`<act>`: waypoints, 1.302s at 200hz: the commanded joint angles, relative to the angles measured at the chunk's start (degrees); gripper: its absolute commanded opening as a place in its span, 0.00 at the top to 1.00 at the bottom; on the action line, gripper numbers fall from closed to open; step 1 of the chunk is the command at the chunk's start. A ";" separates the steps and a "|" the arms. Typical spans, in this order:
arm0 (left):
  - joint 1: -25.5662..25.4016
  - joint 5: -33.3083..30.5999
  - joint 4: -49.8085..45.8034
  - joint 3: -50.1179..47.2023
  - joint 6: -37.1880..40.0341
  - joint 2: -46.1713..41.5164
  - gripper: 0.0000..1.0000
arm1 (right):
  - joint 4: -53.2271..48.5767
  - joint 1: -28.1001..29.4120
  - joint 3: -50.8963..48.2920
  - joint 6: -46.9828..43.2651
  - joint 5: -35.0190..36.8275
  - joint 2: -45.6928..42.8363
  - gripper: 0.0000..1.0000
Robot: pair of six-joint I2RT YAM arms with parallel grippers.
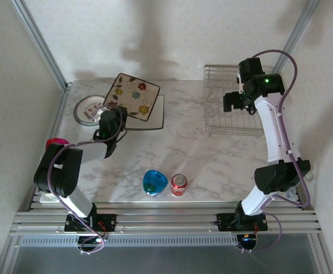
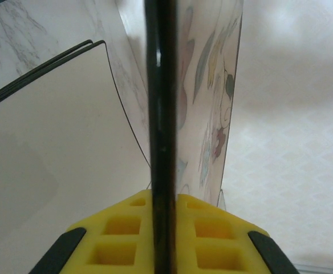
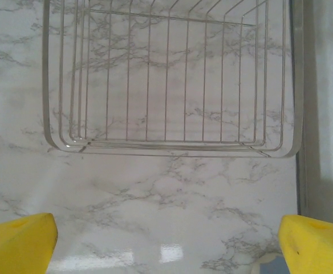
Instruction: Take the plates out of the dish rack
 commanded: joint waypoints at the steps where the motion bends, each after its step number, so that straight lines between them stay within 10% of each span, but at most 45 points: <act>1: -2.61 -7.86 14.39 1.79 -2.82 -3.80 1.00 | 1.06 -0.37 -1.19 -1.13 0.27 -1.74 0.01; 116: -11.79 -27.25 18.88 -0.73 -9.89 0.78 1.00 | 3.33 -0.62 -4.36 -2.73 -1.67 -2.36 0.01; 260: -14.22 -25.99 18.80 1.99 -17.07 9.57 1.00 | 5.36 -0.81 -7.97 -4.17 -2.62 -3.59 0.01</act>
